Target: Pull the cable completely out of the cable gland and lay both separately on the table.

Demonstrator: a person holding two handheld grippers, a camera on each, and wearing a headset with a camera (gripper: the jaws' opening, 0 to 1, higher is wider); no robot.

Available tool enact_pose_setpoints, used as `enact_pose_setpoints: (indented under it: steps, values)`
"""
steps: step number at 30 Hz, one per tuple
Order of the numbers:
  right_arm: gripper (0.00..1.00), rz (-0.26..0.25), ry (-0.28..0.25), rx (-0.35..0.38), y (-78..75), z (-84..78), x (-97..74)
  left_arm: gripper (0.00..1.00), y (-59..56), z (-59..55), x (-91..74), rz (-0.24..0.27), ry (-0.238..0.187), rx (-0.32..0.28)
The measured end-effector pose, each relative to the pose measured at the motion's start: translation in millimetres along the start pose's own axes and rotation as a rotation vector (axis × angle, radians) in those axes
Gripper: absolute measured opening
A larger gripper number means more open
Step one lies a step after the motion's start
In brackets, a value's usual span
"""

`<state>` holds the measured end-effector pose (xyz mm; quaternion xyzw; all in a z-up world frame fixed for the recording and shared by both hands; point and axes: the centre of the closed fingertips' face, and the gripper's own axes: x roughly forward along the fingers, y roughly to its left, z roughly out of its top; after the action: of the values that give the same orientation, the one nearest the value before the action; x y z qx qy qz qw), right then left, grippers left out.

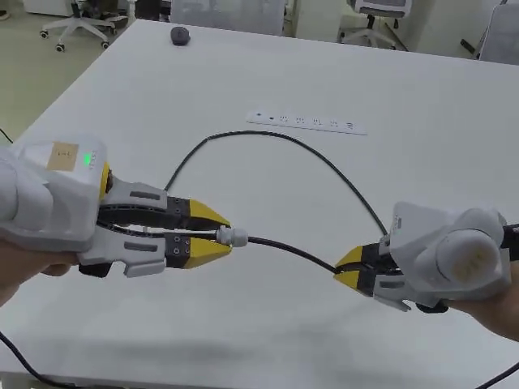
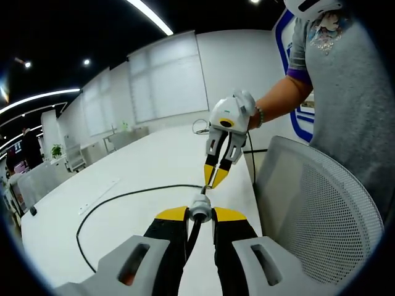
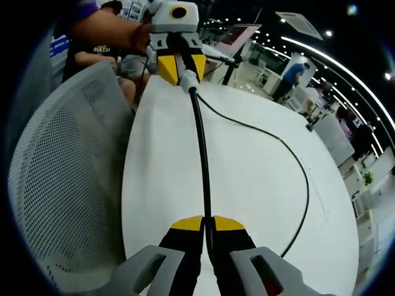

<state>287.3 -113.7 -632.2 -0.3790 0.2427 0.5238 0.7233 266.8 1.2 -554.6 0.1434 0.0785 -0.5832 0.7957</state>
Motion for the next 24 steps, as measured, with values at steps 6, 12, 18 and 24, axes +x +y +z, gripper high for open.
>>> enact_pose_setpoints:
  steps: [6, 12, 18, 24]
  values:
    - [0.15, 0.005, -0.103, 0.067, 0.2, 25.0, -6.0, 0.15, 1.5, -7.0, 6.2, 0.014, 0.04, 0.006]
    - [0.14, 0.014, -0.2, -0.007, 7.9, 87.3, -11.4, 0.15, -2.6, -10.2, 12.6, 0.003, 0.063, 0.018]
    - [0.1, 0.034, -0.19, -0.118, 21.1, 109.1, 0.3, 0.15, -8.2, -9.5, 16.4, -0.013, 0.073, 0.035]
    - [0.01, 0.041, -0.172, -0.131, 23.0, 105.9, 3.9, 0.15, -11.3, -7.7, 17.2, -0.018, 0.07, 0.038]
